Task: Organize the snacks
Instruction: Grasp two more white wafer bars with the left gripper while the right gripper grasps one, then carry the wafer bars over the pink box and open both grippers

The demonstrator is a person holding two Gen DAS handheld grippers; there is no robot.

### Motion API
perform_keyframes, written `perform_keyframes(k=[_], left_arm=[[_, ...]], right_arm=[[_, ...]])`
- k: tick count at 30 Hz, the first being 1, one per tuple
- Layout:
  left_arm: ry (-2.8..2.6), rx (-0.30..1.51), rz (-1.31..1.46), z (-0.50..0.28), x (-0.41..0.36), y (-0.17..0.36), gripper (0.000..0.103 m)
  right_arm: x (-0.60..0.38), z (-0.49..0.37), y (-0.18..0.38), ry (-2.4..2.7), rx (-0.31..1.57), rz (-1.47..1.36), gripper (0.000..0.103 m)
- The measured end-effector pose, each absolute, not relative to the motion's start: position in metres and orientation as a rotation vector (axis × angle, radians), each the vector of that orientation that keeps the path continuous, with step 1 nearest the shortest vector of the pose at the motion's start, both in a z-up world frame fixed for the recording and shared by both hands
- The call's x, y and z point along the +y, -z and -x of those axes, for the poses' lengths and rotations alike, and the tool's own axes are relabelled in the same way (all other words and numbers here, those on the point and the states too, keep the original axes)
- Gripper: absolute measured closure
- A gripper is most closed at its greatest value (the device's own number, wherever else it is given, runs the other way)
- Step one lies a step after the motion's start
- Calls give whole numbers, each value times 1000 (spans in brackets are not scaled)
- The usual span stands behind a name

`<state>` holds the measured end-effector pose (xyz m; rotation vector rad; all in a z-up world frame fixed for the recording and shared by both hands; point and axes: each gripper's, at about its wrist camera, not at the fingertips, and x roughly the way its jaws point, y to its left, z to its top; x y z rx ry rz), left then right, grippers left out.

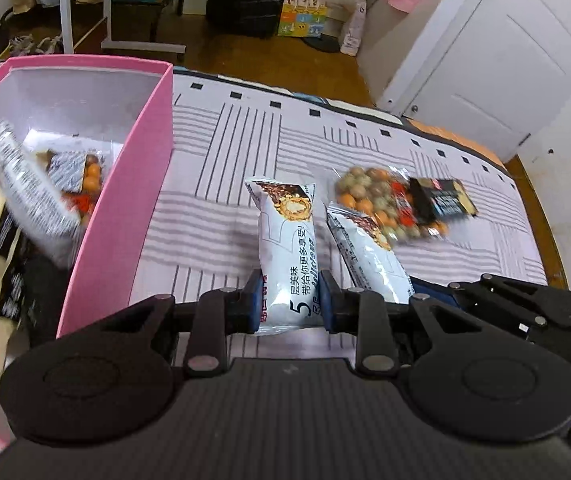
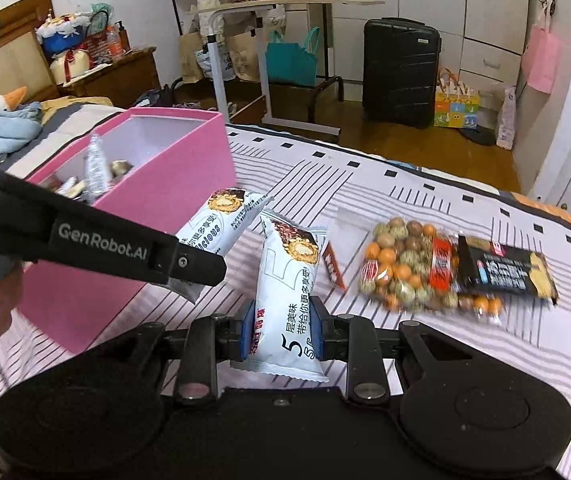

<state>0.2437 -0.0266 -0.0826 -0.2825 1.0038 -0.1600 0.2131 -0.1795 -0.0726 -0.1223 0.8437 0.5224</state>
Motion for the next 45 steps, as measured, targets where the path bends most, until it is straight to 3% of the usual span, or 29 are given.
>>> perform_keyframes(k=[15, 26, 33, 45], left_arm=[[214, 1011, 259, -149, -11, 36, 76], [228, 953, 263, -103, 28, -5, 76], [183, 871, 275, -95, 67, -22, 76], [9, 836, 305, -128, 145, -4, 76]], right_arm=[[-180, -141, 38, -590, 969, 113, 72], [-151, -108, -13, -728, 917, 147, 72], [-115, -113, -29, -816, 900, 149, 72], [-34, -149, -13, -860, 831, 189, 72]])
